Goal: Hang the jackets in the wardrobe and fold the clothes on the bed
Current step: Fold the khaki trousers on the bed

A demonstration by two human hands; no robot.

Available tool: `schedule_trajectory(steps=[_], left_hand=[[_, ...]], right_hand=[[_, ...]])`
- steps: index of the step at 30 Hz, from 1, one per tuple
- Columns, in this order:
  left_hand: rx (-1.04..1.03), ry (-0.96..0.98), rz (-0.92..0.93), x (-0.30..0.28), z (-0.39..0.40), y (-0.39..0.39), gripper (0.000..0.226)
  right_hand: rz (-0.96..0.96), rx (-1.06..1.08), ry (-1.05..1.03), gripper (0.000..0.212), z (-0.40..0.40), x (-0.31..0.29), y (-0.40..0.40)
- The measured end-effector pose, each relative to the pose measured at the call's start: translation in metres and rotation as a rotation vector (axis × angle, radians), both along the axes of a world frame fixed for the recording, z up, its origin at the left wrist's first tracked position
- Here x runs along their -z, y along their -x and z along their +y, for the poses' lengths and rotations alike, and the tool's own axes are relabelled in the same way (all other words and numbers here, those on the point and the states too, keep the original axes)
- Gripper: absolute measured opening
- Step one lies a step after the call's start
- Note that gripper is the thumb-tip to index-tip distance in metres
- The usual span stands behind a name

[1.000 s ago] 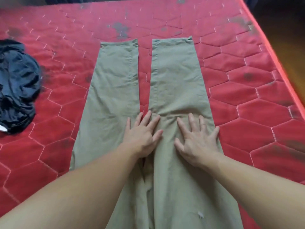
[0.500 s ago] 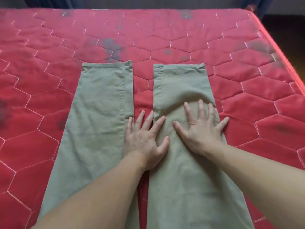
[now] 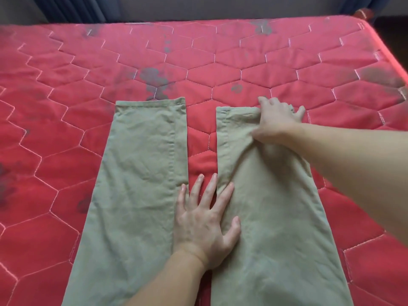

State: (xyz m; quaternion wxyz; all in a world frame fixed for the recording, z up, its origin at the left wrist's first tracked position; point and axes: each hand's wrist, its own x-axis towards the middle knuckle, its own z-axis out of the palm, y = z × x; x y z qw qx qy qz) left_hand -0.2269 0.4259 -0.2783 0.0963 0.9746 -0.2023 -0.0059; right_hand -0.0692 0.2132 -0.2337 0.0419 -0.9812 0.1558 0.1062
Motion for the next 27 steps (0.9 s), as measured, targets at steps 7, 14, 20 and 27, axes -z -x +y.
schedule_trajectory(steps=[7,14,20,27], left_hand=[[-0.028,-0.025,0.017,0.000,0.000,0.001,0.068],[-0.019,-0.052,-0.018,0.001,0.003,0.004,0.078],[0.022,-0.037,-0.065,-0.004,0.023,0.071,0.055],[-0.087,0.254,0.092,-0.021,0.047,0.177,0.028]], right_hand=[[-0.360,-0.206,-0.093,0.014,0.002,-0.019,0.050],[-0.387,-0.479,-0.020,0.012,0.022,-0.010,0.202],[-0.368,-0.442,0.021,0.020,0.042,0.016,0.303],[-0.271,-0.483,-0.022,0.026,0.059,0.004,0.383]])
